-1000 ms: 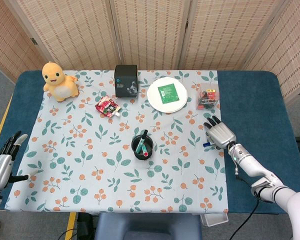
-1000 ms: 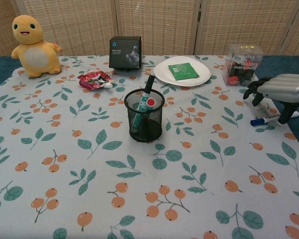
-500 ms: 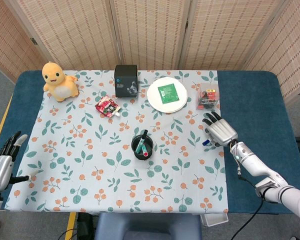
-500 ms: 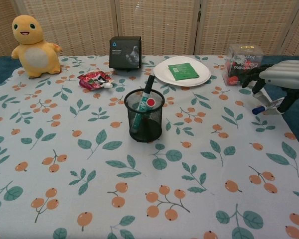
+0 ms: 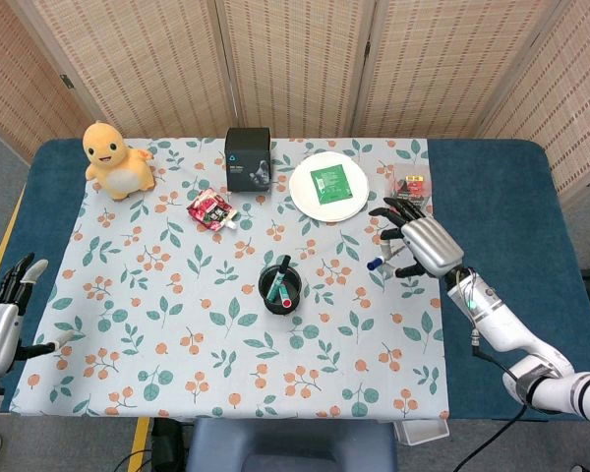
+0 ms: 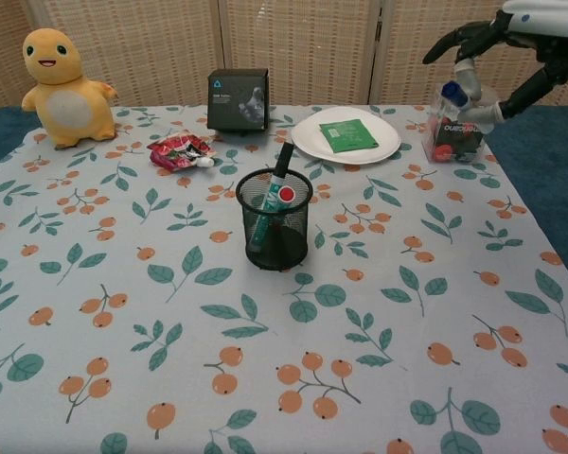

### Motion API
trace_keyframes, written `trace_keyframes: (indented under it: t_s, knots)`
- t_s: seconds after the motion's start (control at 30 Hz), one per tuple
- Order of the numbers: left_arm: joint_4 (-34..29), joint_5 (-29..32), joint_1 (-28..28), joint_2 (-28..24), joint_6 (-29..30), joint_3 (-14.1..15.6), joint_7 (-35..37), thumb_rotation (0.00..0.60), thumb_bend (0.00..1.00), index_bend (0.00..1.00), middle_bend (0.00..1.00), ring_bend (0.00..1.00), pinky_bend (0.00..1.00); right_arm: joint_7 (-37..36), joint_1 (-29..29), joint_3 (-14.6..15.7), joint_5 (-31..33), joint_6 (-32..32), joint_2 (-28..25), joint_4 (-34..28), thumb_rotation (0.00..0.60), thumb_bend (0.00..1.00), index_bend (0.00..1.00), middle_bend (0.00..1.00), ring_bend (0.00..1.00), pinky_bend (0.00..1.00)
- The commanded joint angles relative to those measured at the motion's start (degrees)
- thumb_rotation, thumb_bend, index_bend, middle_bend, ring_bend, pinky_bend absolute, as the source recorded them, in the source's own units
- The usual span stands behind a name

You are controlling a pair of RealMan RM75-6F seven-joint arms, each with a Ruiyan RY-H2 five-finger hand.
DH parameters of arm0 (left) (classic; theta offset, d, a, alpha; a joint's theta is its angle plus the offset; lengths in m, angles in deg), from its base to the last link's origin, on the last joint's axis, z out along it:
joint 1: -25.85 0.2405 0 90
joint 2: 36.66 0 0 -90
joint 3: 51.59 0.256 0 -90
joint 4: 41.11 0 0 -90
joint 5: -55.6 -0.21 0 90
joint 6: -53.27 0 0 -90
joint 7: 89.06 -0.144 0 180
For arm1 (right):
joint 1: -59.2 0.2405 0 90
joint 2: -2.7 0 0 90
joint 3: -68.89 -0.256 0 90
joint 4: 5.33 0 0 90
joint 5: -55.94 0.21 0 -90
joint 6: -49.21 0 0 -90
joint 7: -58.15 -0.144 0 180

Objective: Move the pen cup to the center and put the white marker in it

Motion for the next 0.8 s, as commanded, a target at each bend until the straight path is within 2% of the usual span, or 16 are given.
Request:
trace_keyframes:
  t_s: [0.03,0.33,0.57,0.8]
  knots:
    - [-0.12,0.79,-0.05,-0.26,-0.31,-0.41,0.31,0.600,0.13,0.00,0.00,0.00,0.23,-5.62,0.03,-3.66,2.72,2.68,1.98,-2.97,0.600,0.28,0.65,0.16,0.00,0.00]
    - [0.71,2.15,0.48,-1.27,-0.61,-0.95,3.10,0.600,0.13,0.00,0.00,0.00,0.23,-9.46,0.65,-5.96,4.22,6.04,12.10,-3.66,0.600,0.27,0.65,0.14,0.00,0.00]
    - [1.56,2.77,1.91,-3.47,-0.38,-0.76,7.01,0.600,0.13,0.00,0.00,0.00,0.23,-9.23,1.61,-7.68,4.67,10.67,24.26,1.67,0.600,0.27,0.65,0.14,0.00,0.00]
    - [1.98,2.76,3.33,-5.49,0.47,-0.59,9.64,0.600,0.13,0.00,0.00,0.00,0.23,-10.31,3.30,-8.01,4.38,10.53,31.14,6.65,0.600,0.27,0.65,0.14,0.00,0.00]
